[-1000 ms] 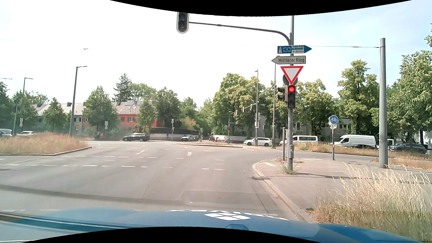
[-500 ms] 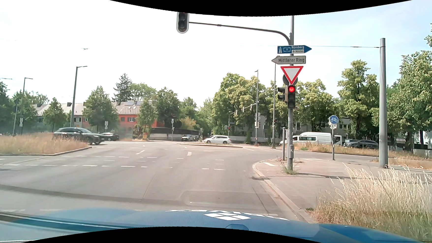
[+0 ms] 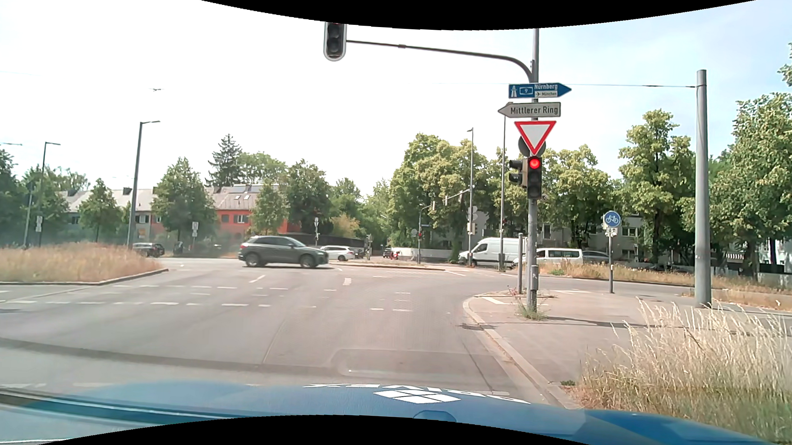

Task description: Follow the waypoints while adhering to traffic rules and regulations

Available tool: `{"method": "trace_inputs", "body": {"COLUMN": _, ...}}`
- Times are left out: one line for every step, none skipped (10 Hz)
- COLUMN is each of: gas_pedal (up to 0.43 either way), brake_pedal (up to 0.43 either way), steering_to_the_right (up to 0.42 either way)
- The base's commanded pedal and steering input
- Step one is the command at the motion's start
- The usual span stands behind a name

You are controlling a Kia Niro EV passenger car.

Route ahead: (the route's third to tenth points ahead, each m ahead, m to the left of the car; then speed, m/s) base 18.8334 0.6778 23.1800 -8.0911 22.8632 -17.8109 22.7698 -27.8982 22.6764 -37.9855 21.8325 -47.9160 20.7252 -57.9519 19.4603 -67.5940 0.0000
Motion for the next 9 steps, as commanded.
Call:
{"method": "trace_inputs", "body": {"gas_pedal": 0.000, "brake_pedal": 0.262, "steering_to_the_right": 0.004}}
{"method": "trace_inputs", "body": {"gas_pedal": 0.000, "brake_pedal": 0.262, "steering_to_the_right": 0.004}}
{"method": "trace_inputs", "body": {"gas_pedal": 0.000, "brake_pedal": 0.262, "steering_to_the_right": 0.004}}
{"method": "trace_inputs", "body": {"gas_pedal": 0.000, "brake_pedal": 0.262, "steering_to_the_right": 0.004}}
{"method": "trace_inputs", "body": {"gas_pedal": 0.000, "brake_pedal": 0.262, "steering_to_the_right": 0.004}}
{"method": "trace_inputs", "body": {"gas_pedal": 0.000, "brake_pedal": 0.262, "steering_to_the_right": 0.004}}
{"method": "trace_inputs", "body": {"gas_pedal": 0.000, "brake_pedal": 0.262, "steering_to_the_right": 0.004}}
{"method": "trace_inputs", "body": {"gas_pedal": 0.000, "brake_pedal": 0.268, "steering_to_the_right": 0.004}}
{"method": "trace_inputs", "body": {"gas_pedal": 0.000, "brake_pedal": 0.268, "steering_to_the_right": 0.004}}
